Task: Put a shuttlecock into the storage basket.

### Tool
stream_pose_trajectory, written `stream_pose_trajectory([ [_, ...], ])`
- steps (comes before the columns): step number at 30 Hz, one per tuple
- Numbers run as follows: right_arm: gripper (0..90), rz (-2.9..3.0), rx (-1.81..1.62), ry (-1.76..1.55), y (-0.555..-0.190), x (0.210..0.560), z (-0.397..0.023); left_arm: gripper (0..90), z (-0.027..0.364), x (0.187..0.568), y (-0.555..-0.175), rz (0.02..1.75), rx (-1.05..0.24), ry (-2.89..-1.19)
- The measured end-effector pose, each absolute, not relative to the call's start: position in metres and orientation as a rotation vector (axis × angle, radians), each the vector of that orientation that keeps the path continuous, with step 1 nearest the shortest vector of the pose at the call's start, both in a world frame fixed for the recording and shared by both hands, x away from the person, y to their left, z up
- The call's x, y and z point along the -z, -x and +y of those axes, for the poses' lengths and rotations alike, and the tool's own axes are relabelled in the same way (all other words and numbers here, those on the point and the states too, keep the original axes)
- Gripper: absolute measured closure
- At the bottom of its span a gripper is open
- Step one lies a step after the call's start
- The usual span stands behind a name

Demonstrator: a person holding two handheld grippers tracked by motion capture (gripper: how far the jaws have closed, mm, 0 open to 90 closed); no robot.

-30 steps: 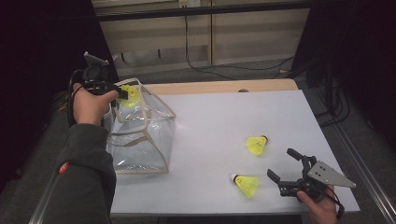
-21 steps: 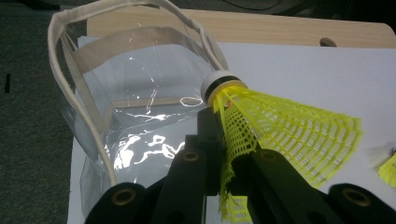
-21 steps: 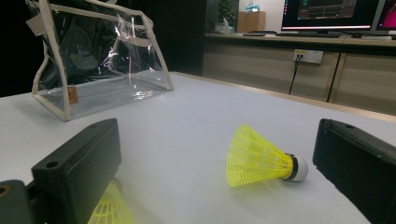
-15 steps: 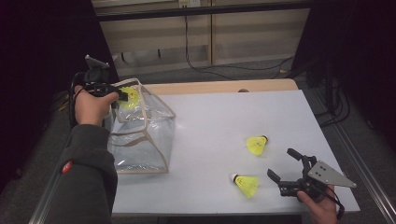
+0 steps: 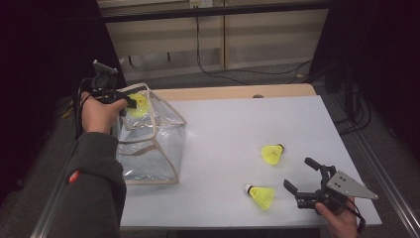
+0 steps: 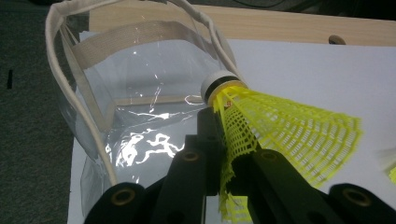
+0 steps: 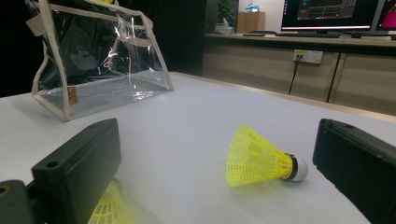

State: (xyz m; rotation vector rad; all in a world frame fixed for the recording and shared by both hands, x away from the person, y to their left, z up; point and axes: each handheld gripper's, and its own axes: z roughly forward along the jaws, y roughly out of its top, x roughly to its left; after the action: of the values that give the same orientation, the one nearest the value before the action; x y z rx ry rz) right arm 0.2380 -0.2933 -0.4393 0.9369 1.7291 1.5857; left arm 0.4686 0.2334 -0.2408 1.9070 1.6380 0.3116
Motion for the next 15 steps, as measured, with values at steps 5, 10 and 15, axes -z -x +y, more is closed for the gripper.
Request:
stream_pose_trajectory([
  [5,0.8,1.727,-1.585,-0.936,-0.2379,0.439,-0.2936,87.1,0.2336,0.2421,-0.4695,1.641,-0.313,-1.91],
  [10,0.8,1.727,-1.585,-0.936,-0.2377,0.4388,-0.2934,87.1,0.2347,0.2435,-0.4707,1.647,-0.313,-1.912],
  [15,0.8,1.726,-1.585,-0.935,-0.2378,0.4389,-0.2935,87.1,0.2346,0.2457,-0.4721,1.646,-0.321,-1.913],
])
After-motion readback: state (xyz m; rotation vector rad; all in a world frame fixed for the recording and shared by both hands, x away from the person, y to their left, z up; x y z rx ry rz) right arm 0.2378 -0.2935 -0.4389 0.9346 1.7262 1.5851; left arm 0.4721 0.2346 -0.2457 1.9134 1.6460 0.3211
